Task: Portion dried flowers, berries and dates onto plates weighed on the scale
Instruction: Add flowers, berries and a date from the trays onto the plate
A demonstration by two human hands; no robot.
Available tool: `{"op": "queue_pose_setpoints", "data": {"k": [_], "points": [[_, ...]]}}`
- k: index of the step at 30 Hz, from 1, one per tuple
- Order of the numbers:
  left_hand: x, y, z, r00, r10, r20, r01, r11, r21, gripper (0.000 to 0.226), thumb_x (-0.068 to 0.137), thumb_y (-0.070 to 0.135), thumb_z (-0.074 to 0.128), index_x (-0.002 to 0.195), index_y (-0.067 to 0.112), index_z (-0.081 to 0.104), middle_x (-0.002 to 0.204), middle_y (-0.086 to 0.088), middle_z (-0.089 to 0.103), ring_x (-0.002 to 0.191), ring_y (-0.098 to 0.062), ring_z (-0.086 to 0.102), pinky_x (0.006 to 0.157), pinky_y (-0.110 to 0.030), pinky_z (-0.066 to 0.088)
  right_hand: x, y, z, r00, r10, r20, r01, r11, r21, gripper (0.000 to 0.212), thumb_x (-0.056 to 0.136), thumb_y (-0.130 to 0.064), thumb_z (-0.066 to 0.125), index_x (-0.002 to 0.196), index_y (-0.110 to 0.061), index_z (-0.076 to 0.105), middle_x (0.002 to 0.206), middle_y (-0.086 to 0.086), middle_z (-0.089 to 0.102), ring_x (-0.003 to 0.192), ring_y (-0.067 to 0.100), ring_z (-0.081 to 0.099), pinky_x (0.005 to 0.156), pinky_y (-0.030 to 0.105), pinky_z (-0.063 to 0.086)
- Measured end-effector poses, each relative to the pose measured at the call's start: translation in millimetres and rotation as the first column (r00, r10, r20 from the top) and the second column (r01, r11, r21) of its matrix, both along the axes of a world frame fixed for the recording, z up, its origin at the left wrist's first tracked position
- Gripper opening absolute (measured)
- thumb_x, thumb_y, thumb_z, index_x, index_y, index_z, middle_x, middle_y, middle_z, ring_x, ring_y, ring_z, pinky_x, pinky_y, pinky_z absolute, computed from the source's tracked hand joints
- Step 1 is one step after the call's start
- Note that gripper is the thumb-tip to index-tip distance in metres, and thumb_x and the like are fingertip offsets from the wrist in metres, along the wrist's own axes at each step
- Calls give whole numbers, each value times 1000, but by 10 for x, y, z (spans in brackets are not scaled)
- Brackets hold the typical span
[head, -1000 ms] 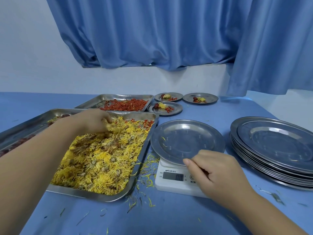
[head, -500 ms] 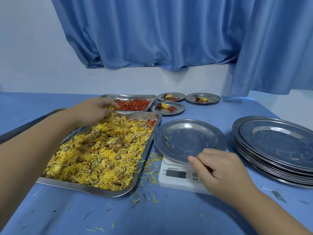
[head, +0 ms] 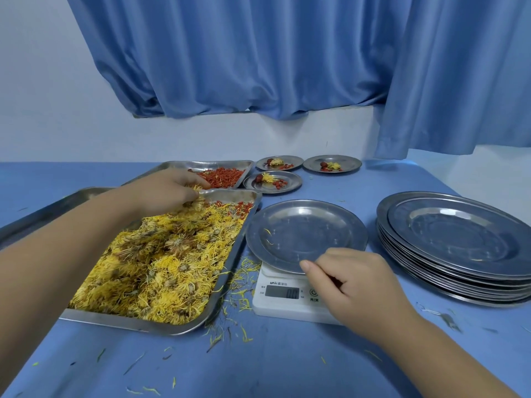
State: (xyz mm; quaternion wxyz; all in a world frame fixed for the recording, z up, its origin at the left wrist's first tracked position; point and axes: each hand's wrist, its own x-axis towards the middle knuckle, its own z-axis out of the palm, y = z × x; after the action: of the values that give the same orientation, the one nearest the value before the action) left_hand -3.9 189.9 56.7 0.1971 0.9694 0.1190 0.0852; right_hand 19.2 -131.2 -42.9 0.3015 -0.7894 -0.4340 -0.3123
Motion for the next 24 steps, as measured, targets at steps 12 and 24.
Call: {"op": "queue_pose_setpoints", "data": {"k": [12, 24], "points": [[70, 17, -111, 971, 30, 238, 6, 989, -151, 35, 96, 21, 47, 113, 45, 66, 55, 22, 61, 43, -7, 43, 53, -28, 35, 0, 2, -5, 1000, 20, -14, -20, 1000, -14, 47, 91, -37, 43, 50, -14, 40, 46, -4, 36, 44, 15, 36, 40, 32, 37], [110, -230, -118, 982, -74, 172, 127, 939, -319, 30, 97, 18, 50, 114, 37, 66, 75, 6, 72, 52, -6, 48, 53, -25, 39, -6, -15, 27, 1000, 11, -24, -11, 1000, -2, 48, 91, -37, 43, 50, -13, 39, 46, -5, 33, 44, 18, 36, 41, 34, 39]]}}
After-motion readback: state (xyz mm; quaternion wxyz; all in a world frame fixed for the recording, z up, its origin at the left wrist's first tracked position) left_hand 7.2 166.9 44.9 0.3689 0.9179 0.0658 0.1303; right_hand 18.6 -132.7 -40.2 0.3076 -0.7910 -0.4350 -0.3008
